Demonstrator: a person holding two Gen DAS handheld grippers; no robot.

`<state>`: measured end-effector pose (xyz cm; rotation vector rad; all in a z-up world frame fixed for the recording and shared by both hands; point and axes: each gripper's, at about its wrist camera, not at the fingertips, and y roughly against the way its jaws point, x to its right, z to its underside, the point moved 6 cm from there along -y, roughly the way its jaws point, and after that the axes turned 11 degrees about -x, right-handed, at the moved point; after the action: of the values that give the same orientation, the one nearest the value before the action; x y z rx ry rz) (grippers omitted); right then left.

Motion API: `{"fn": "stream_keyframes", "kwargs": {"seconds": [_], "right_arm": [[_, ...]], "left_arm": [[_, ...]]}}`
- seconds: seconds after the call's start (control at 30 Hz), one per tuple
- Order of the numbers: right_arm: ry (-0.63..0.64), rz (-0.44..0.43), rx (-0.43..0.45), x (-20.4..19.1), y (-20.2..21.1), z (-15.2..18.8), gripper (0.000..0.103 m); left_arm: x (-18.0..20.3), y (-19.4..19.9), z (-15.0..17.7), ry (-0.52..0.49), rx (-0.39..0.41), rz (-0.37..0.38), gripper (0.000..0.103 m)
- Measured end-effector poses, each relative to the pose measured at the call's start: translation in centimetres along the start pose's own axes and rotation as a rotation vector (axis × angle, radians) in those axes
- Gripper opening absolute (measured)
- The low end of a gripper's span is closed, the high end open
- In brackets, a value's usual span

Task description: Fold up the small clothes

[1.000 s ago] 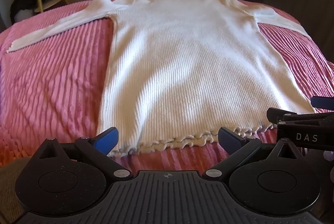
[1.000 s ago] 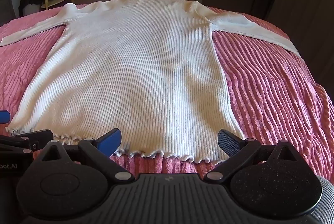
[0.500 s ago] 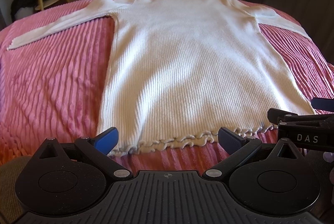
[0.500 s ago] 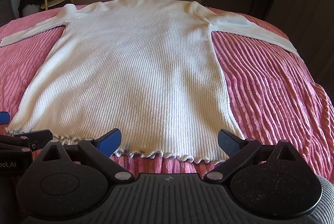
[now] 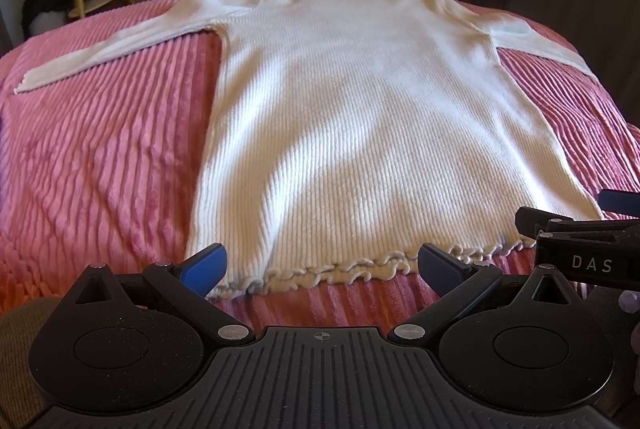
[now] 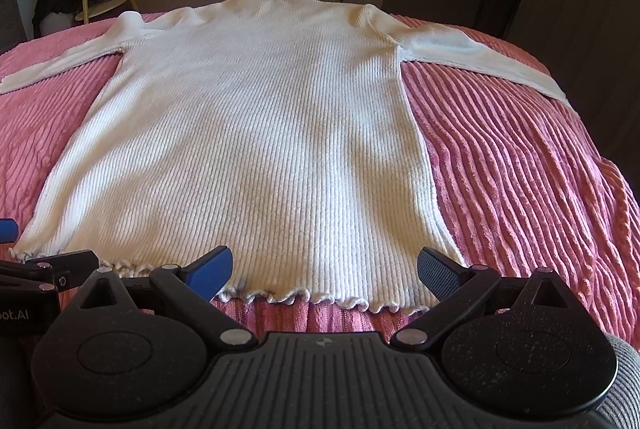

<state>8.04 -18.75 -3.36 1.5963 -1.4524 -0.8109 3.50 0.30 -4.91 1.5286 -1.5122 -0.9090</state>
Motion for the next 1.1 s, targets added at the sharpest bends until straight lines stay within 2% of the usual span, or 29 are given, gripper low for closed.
{"fn": "stream_keyframes", "kwargs": {"seconds": [1.1], "right_arm": [[-0.013, -0.007, 0.014, 0.08, 0.14, 0.12, 0.099]], "left_arm": [[-0.06, 0.14, -0.06, 0.02, -0.004, 0.007, 0.103]]}}
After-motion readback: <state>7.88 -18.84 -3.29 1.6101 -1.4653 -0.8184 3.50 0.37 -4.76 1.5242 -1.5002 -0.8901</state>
